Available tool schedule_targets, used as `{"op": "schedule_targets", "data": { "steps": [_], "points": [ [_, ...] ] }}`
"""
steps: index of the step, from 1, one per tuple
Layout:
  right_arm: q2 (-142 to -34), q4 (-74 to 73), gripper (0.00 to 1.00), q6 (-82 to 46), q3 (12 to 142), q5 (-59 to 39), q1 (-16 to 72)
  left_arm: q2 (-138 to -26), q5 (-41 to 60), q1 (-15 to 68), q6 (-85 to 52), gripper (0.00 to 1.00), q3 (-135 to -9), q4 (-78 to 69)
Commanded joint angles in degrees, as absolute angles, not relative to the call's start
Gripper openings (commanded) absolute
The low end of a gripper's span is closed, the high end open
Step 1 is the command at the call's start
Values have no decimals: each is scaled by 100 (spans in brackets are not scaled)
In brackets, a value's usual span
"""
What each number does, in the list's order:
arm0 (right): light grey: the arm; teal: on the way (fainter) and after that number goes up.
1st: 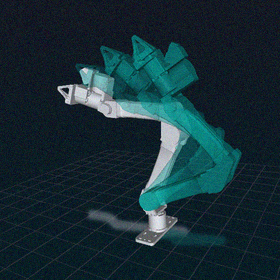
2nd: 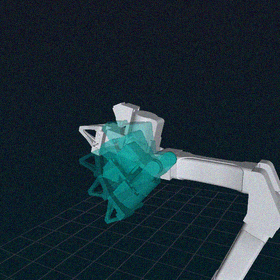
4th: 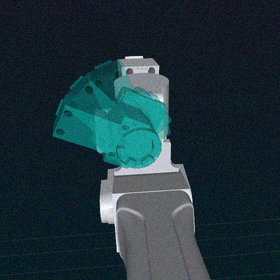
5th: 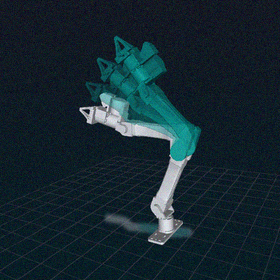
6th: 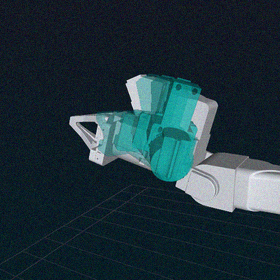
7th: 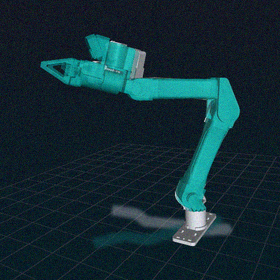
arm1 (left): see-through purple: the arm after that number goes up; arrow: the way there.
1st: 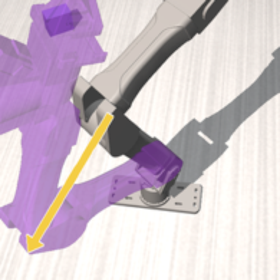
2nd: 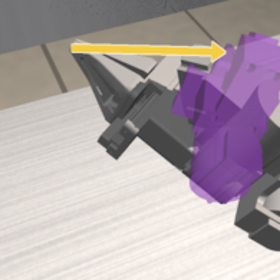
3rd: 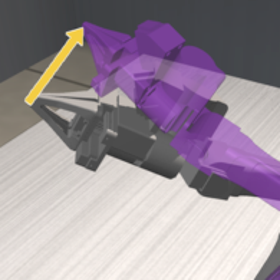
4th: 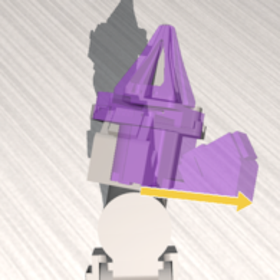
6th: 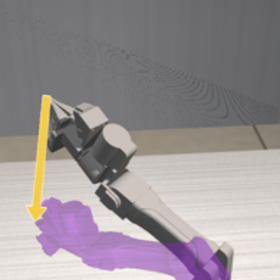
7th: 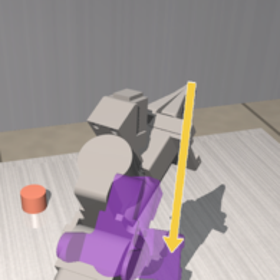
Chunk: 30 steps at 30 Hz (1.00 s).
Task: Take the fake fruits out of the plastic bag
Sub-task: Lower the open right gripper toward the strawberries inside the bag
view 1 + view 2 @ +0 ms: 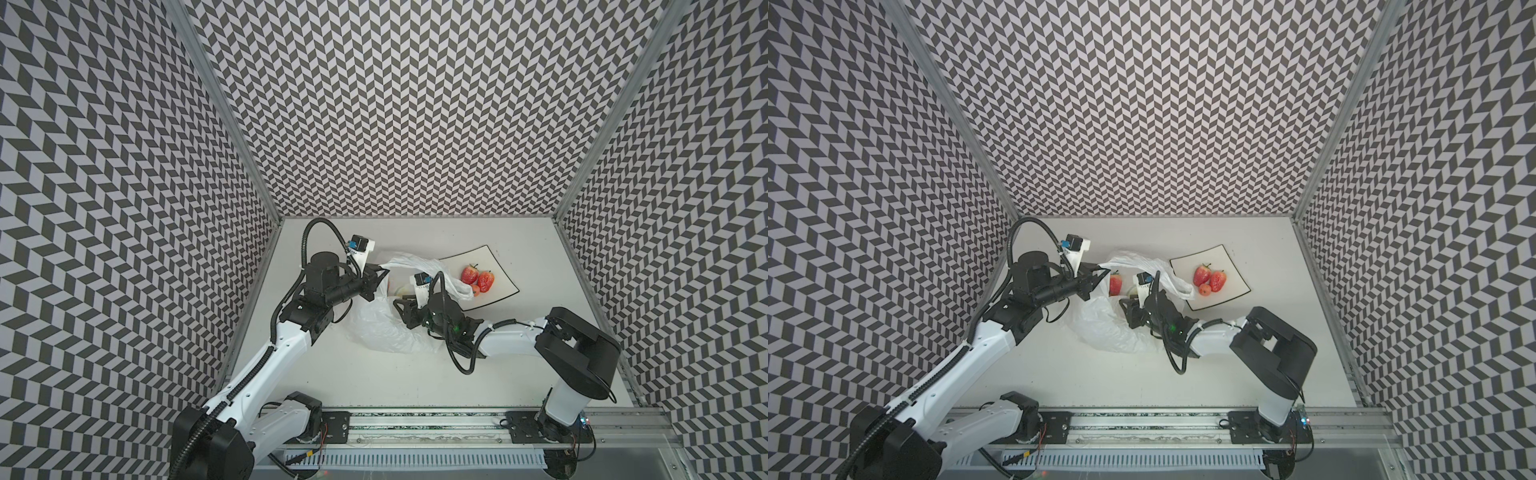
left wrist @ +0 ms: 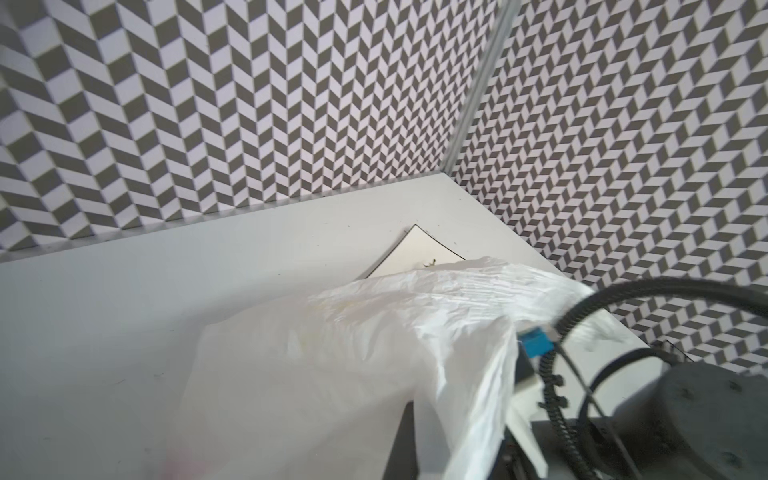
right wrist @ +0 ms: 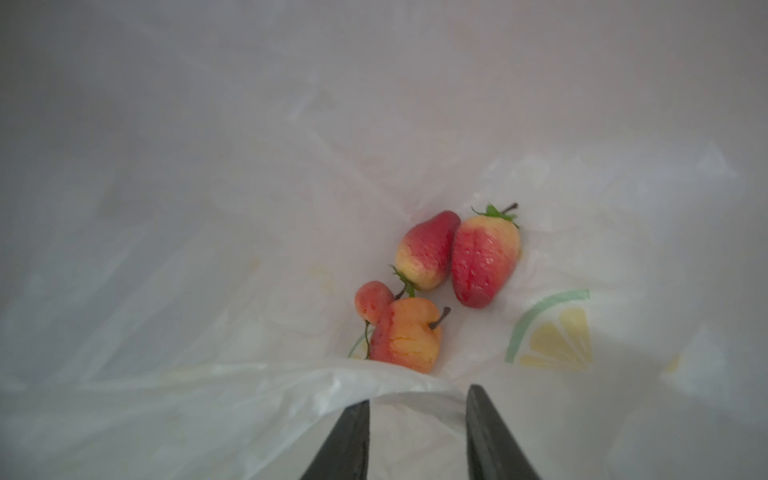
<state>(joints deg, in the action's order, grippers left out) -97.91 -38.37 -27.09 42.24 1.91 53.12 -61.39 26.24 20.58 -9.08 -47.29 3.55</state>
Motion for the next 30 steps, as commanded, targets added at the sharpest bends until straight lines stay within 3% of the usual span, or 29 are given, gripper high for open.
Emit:
{"op": "schedule_targets", "data": {
  "steps": [1,5,9,14,20,25,30],
  "points": [
    [-9266,-4872,28,-2433,3737,-734,5321,-6080,1894,2015,-1021,0,-4669,307],
    [-8583,-4913,16,-1905,3310,-1506,5334,-6070,1647,2014,-1116,0,-4607,85],
    [-8046,-4437,14,-1303,3293,-2048,5379,-6108,1749,2013,-1084,0,-4609,-13],
    [-7859,-3371,23,-715,3750,-717,5372,-6057,2064,2001,-891,0,-4628,24],
    [-8594,-3692,23,273,4209,856,5320,-5985,2479,1978,-775,0,-4598,114],
    [-9350,-4335,24,2405,4393,1144,5238,-5981,2630,1977,-725,0,-4636,175],
    [-9909,-3996,24,2979,4838,494,4667,-5963,2766,1964,-420,0,-4765,426]
  ]
}}
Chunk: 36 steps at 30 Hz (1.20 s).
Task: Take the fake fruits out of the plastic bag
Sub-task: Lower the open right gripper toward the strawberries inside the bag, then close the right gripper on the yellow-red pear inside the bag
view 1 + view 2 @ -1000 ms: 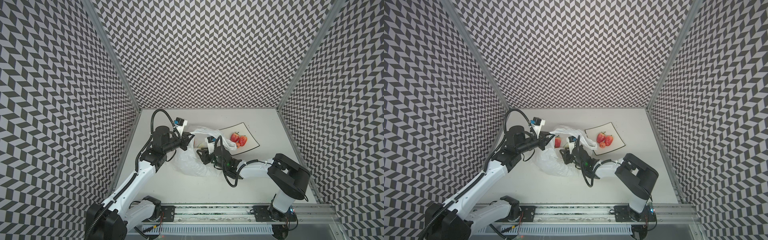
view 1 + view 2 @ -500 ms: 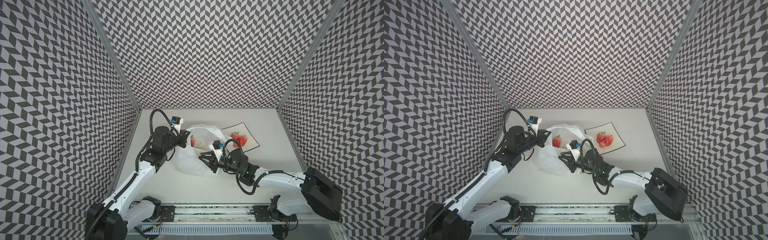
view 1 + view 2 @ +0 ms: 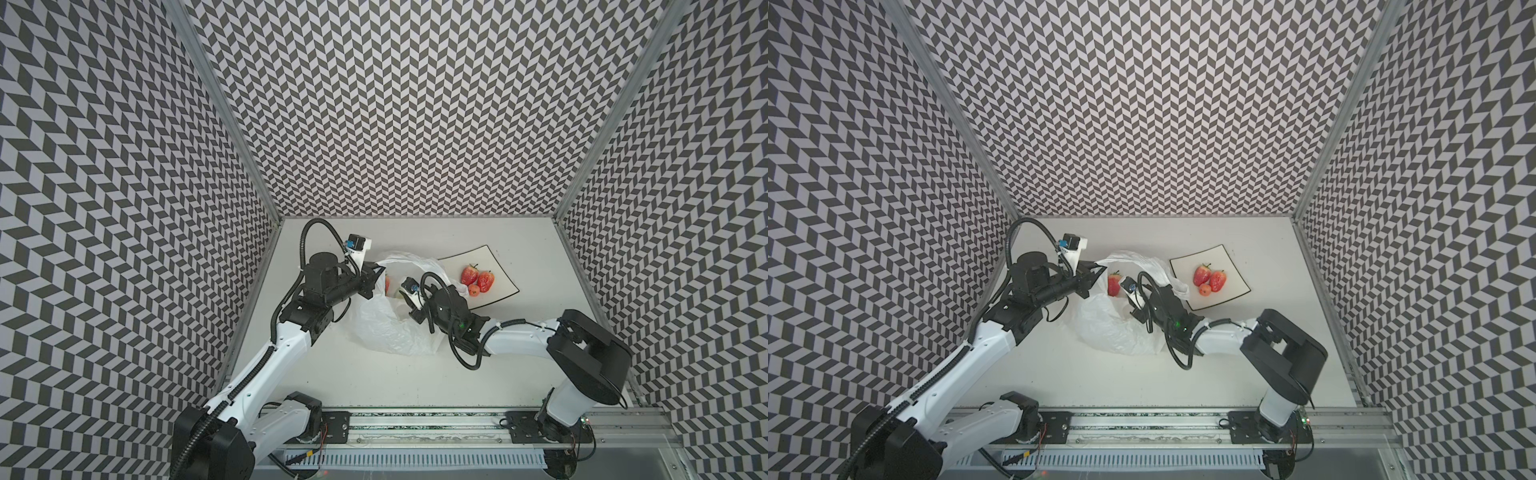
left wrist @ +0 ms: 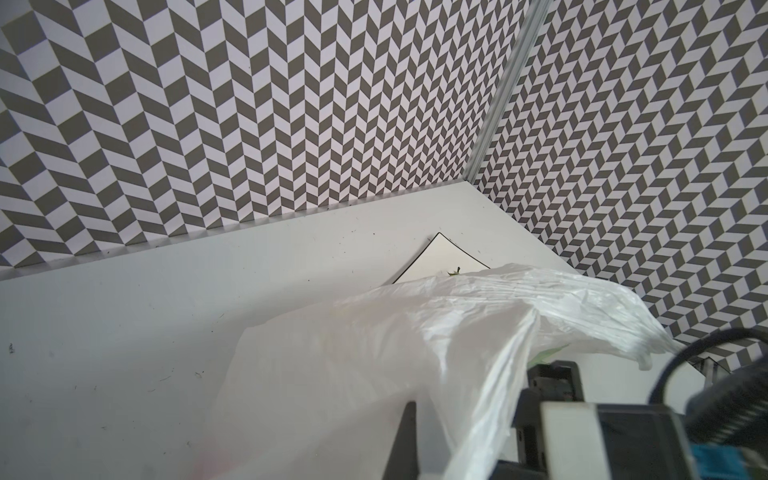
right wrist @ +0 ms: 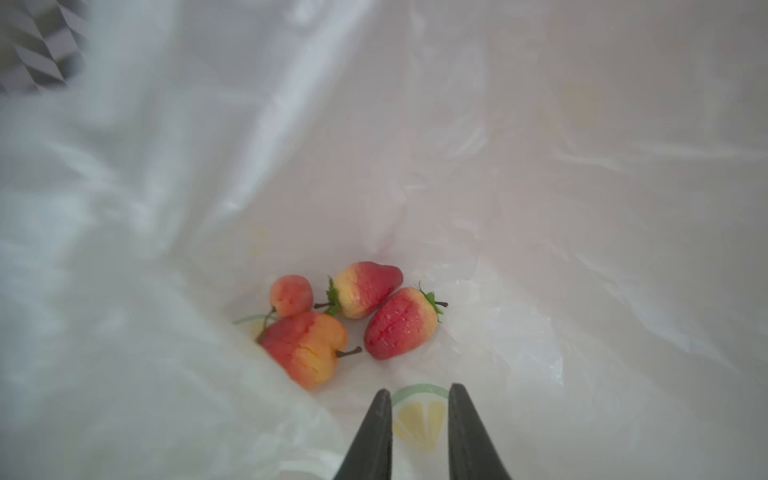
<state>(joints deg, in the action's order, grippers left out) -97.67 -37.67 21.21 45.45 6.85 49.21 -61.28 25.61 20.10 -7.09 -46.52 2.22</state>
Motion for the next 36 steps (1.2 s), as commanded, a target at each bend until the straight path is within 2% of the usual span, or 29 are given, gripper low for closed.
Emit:
{"op": "schedule_targets", "data": {
  "steps": [1,6,11,14,19,24,32,36],
  "points": [
    [-10017,-3907,24,3171,4904,436,4630,-5966,2817,1956,-299,0,-4803,506],
    [-10545,-3620,25,3674,5228,318,4614,-6088,3317,1942,205,0,-5052,904],
    [-11083,-3173,29,2849,5762,7,4667,-6154,3620,1939,52,0,-5096,657],
    [-11180,-3056,37,1546,5980,-290,4667,-6201,3738,1940,-16,0,-5133,567],
    [-11183,-3362,59,-1345,5948,-211,4667,-6244,3879,1953,-154,0,-5107,423],
    [-11553,-3412,66,-2901,6208,-66,4692,-6206,3989,2037,-322,0,-5066,322],
    [-12151,-3086,75,-3292,6955,750,4919,-6162,3974,2244,-498,0,-4933,126],
    [-12475,-2800,80,-3074,7288,1150,5084,-6190,3949,2343,-546,0,-4936,7]
  ]
}}
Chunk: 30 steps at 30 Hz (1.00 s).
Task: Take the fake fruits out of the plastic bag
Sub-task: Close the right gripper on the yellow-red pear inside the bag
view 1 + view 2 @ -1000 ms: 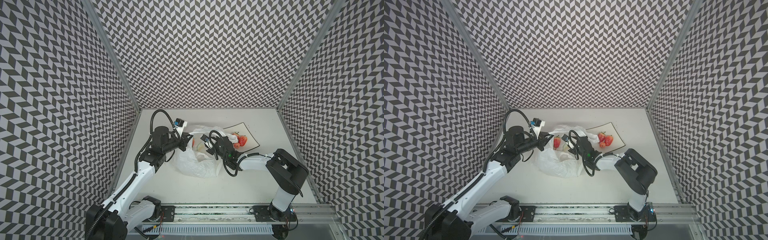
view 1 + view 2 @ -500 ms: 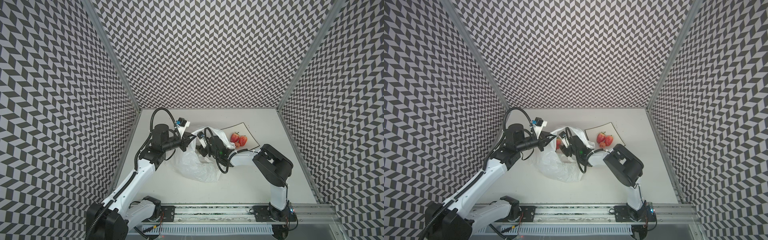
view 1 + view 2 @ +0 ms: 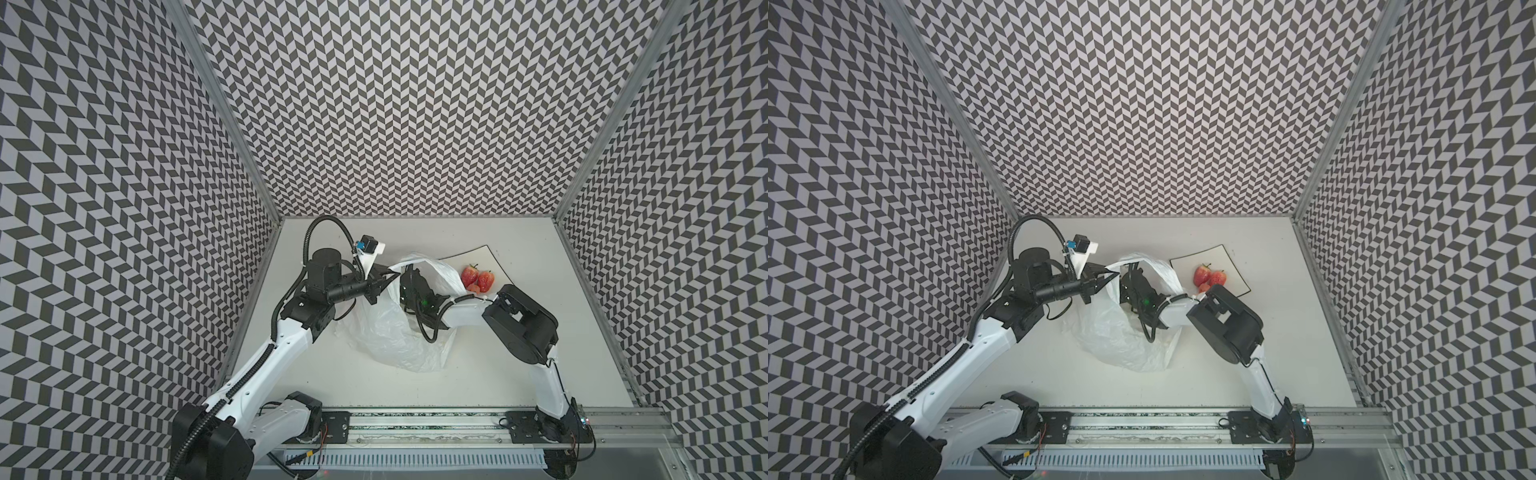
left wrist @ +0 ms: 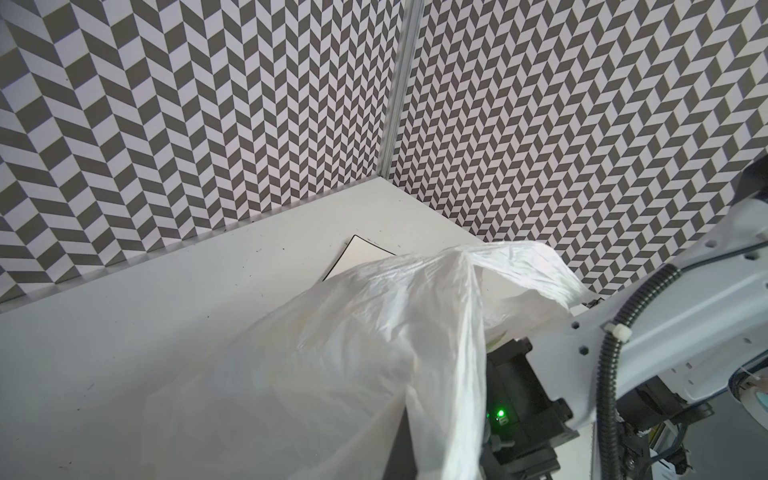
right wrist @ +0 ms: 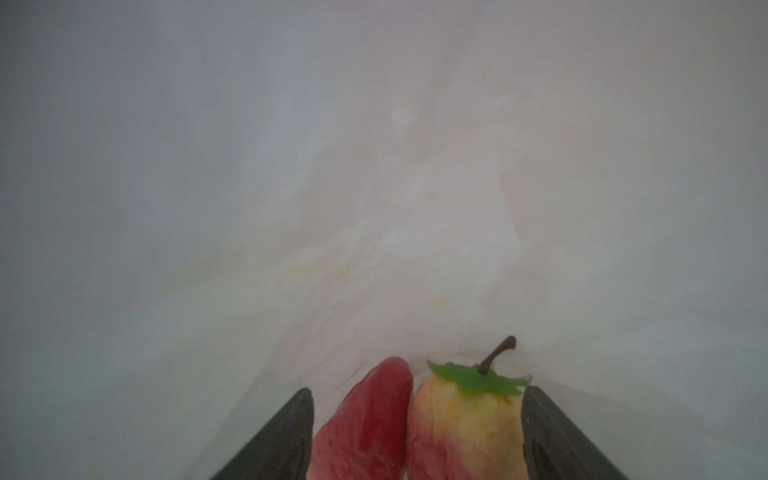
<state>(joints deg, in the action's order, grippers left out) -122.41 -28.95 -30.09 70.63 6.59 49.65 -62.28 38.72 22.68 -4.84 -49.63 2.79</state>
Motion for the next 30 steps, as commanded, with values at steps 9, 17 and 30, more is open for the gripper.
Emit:
{"op": "schedule_targets", "data": {
  "steps": [9,17,30],
  "points": [
    [-12903,-2204,65,-2652,7585,1739,5210,-6118,3650,2373,-635,0,-4959,33],
    [-12511,-2140,38,-2352,7495,1837,5221,-6048,3044,2364,-674,0,-4875,252],
    [-10608,-2396,28,-2122,6017,1279,5229,-5819,2128,2196,-872,0,-4575,374]
  ]
}}
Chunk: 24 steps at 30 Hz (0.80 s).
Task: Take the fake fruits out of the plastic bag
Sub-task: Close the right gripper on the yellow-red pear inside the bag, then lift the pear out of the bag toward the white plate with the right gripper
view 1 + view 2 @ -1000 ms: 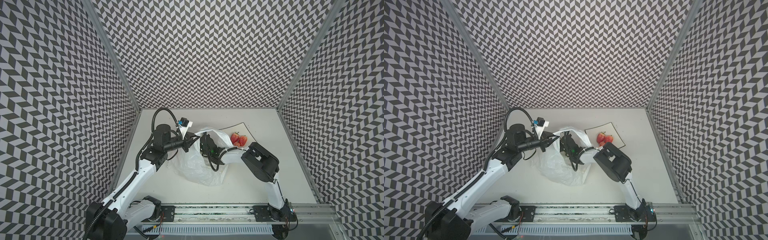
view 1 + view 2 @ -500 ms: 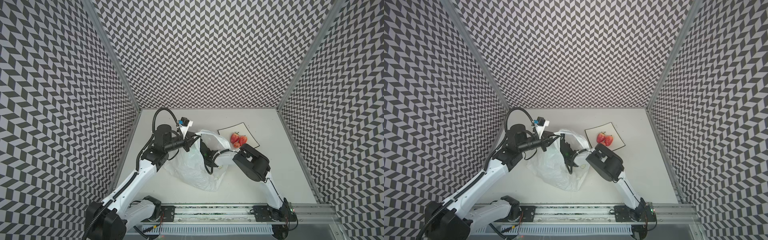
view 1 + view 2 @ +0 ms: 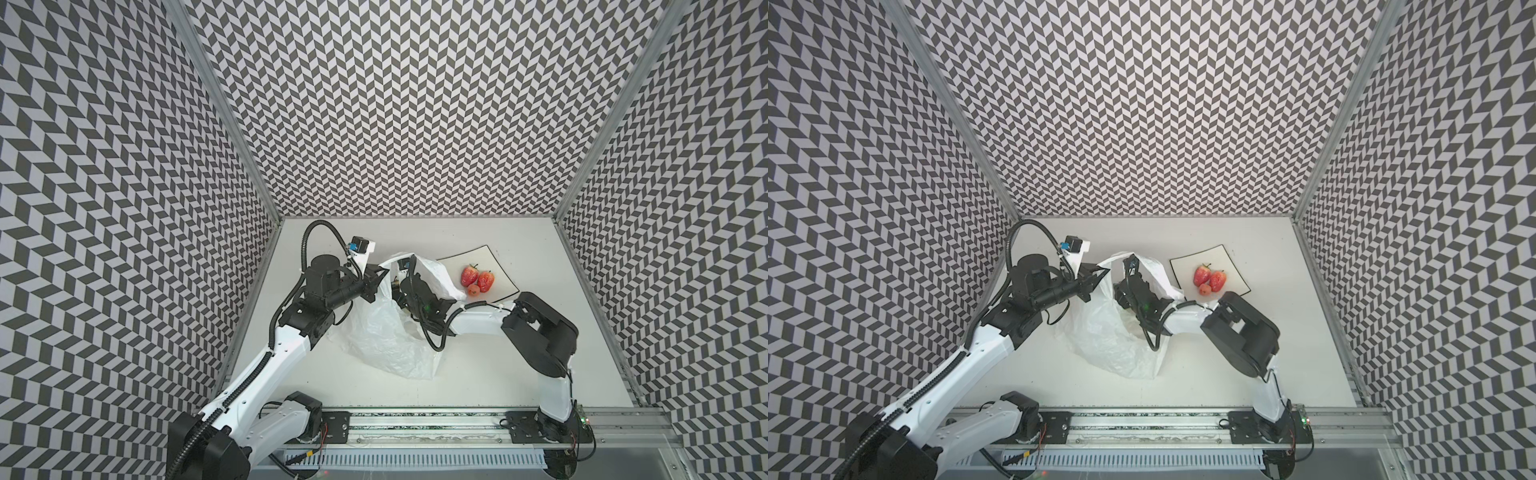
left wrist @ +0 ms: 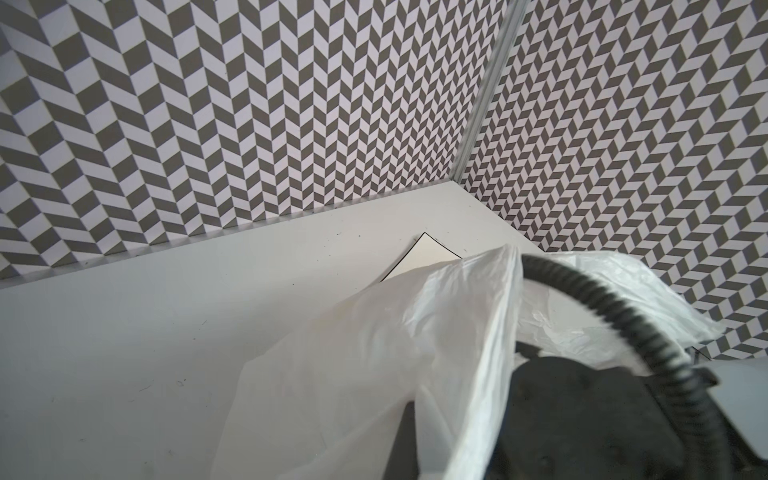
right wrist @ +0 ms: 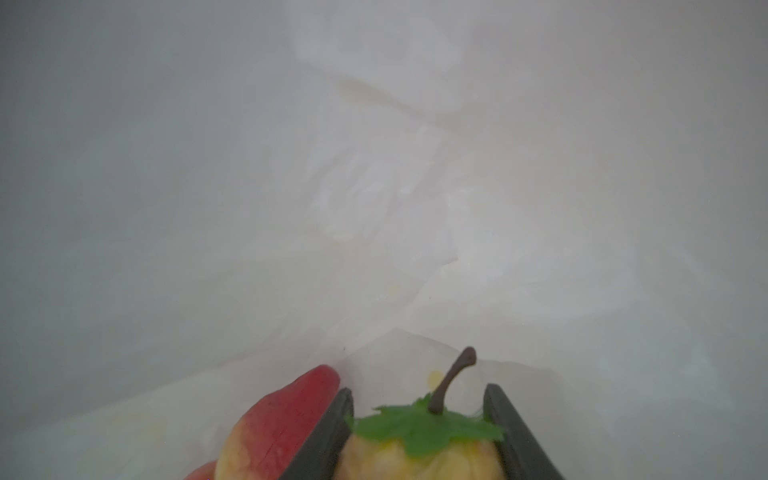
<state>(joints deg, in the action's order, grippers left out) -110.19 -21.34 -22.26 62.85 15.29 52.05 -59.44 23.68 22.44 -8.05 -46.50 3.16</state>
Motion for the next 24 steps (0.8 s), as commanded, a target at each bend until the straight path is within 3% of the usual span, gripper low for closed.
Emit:
{"op": "schedule_targets", "data": {
  "steps": [1,11,24],
  "points": [
    [-10444,-2415,28,-2051,5872,1194,5232,-5807,2113,2175,-870,0,-4563,375],
    [-9003,-2145,24,-1166,4813,846,5153,-5705,2035,2092,-739,0,-4491,475],
    [-6954,-2065,26,-189,3962,-395,4968,-5842,1977,1968,-597,0,-4578,483]
  ]
}}
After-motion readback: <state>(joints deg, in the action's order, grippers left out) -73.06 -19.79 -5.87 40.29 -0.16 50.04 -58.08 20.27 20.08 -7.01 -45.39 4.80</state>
